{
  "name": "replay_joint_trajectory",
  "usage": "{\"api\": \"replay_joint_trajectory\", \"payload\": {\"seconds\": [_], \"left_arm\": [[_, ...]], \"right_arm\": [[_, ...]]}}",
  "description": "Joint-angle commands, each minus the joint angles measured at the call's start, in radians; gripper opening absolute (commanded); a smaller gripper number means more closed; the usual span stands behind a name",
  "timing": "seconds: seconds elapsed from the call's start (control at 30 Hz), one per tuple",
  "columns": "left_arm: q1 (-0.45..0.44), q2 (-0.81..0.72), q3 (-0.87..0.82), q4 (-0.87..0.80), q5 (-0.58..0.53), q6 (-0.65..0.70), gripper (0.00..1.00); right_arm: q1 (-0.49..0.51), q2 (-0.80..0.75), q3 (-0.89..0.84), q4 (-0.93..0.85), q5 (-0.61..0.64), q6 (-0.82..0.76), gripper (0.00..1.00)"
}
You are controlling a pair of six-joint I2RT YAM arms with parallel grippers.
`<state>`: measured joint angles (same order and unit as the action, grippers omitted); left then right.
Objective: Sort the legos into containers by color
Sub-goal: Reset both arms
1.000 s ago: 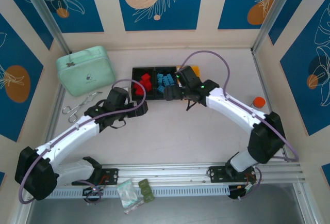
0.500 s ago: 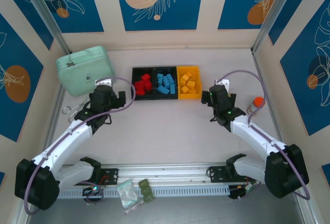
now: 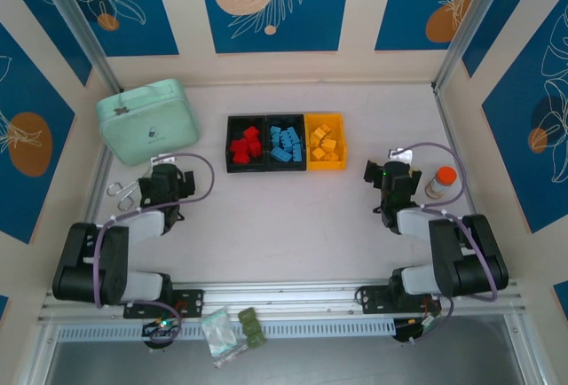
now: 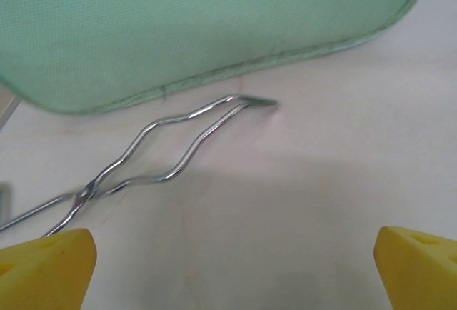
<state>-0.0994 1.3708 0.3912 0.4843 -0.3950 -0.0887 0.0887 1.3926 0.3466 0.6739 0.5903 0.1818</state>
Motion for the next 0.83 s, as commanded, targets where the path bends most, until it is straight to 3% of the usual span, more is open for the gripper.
{"api": "replay_joint_trajectory", "payload": {"seconds": [0.0,0.07,0.1,0.13,0.17,0.2,0.23,0.27,0.3,0.8], "left_arm": [[0.011,0.071,-0.015,0.338,0.044,0.050,0.99],[0.016,0.125,-0.027,0.431,0.105,0.076,0.99],[0.014,0.127,-0.014,0.371,0.182,0.095,0.99],[0.004,0.180,-0.030,0.443,0.214,0.121,0.99],[-0.007,0.227,-0.051,0.588,0.205,0.152,0.99],[-0.006,0.183,-0.029,0.474,0.190,0.127,0.99],[-0.004,0.180,-0.017,0.421,0.168,0.111,0.99],[-0.003,0.210,-0.034,0.517,0.162,0.122,0.99],[-0.006,0.204,-0.031,0.502,0.139,0.115,0.99],[-0.013,0.201,-0.038,0.510,0.133,0.123,0.99]], "right_arm": [[-0.014,0.047,0.024,0.144,-0.189,-0.038,0.99],[-0.012,0.094,-0.010,0.261,-0.275,-0.083,0.99],[-0.006,0.148,-0.026,0.365,-0.293,-0.102,0.99],[0.006,0.164,-0.022,0.376,-0.270,-0.111,0.99],[0.001,0.133,0.007,0.258,-0.263,-0.100,0.99],[-0.023,0.127,0.045,0.184,-0.257,-0.065,0.99],[-0.048,0.140,0.043,0.207,-0.280,-0.044,0.99],[-0.055,0.129,0.043,0.178,-0.273,-0.025,0.99],[-0.052,0.125,0.045,0.177,-0.267,-0.027,0.99],[-0.046,0.129,0.045,0.181,-0.272,-0.041,0.99]]}}
